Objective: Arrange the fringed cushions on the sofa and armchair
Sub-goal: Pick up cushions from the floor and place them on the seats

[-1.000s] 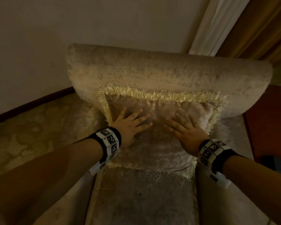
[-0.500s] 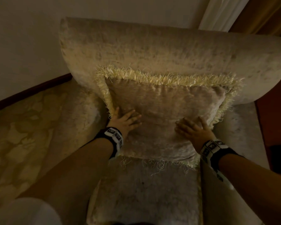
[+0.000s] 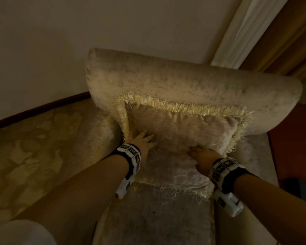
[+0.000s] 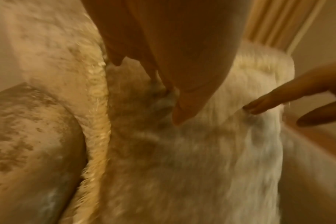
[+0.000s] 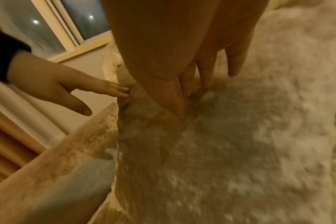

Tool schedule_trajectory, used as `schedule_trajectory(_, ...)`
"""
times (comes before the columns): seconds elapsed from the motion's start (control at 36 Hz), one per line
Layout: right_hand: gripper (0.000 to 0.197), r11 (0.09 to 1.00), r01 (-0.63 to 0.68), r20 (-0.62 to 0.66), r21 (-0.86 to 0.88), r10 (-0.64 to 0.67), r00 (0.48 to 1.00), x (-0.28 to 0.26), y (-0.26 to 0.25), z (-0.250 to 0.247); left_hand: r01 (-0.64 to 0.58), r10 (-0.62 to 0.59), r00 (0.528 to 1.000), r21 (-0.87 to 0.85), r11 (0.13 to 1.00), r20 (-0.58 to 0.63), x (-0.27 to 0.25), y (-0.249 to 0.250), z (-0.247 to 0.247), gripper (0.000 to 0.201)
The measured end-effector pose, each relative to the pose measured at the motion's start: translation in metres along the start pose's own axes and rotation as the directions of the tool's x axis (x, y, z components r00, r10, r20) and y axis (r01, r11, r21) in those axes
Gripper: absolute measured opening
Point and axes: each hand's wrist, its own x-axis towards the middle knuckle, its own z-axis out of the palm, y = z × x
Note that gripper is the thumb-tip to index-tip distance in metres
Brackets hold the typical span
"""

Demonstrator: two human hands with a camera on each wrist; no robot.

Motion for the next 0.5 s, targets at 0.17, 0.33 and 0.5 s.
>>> schedule_trajectory(0.17, 0.049, 1.000, 0.012, -0.258, 0.027, -0.004, 0.966, -0.002, -0.007, -0.069, 0.052, -0.101, 0.983, -0.294, 0.954, -0.154, -0.026, -0.017, -0.030, 0.071)
schedule_trajectory(0.33, 0.052, 0.999, -0.015, -0.337, 0.030, 0.024, 0.941, 0.010, -0.022, -0.128, 0.068, -0.204, 0.957, -0.521, 0.851, -0.207, -0.040, -0.051, -0.038, 0.075)
schedule_trajectory(0.5, 0.075, 0.997, -0.075, -0.295, 0.014, 0.076, 0.953, 0.052, -0.047, -0.156, 0.076, -0.262, 0.941, -0.618, 0.783, -0.216, -0.062, -0.072, -0.031, 0.079)
